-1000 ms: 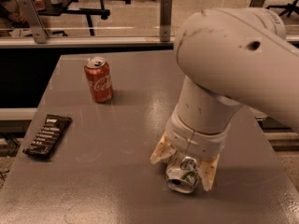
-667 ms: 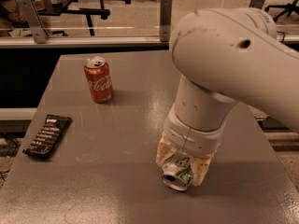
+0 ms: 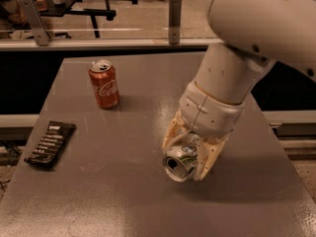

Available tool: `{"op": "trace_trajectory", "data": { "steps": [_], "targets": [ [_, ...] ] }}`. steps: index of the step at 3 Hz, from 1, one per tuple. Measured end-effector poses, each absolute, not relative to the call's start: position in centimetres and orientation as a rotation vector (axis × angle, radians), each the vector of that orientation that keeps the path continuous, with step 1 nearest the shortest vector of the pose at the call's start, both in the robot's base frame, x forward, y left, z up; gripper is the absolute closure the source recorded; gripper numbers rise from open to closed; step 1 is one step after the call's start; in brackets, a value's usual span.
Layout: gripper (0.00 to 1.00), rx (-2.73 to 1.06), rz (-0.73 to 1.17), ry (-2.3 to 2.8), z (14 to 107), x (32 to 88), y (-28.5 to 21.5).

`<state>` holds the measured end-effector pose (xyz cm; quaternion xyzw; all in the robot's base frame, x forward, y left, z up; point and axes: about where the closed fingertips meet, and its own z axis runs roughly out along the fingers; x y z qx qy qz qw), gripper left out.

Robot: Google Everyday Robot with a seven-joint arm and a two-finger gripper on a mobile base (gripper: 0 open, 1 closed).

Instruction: Place 7up can upright

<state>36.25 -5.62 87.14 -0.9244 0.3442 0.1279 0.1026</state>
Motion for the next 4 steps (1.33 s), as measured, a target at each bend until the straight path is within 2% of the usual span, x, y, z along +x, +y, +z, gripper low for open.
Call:
{"op": "trace_trajectory", "data": {
  "steps": [4],
  "targets": [
    [1.00,-1.973,0.742,1.435,92.9,40.4,-1.2]
  ]
}}
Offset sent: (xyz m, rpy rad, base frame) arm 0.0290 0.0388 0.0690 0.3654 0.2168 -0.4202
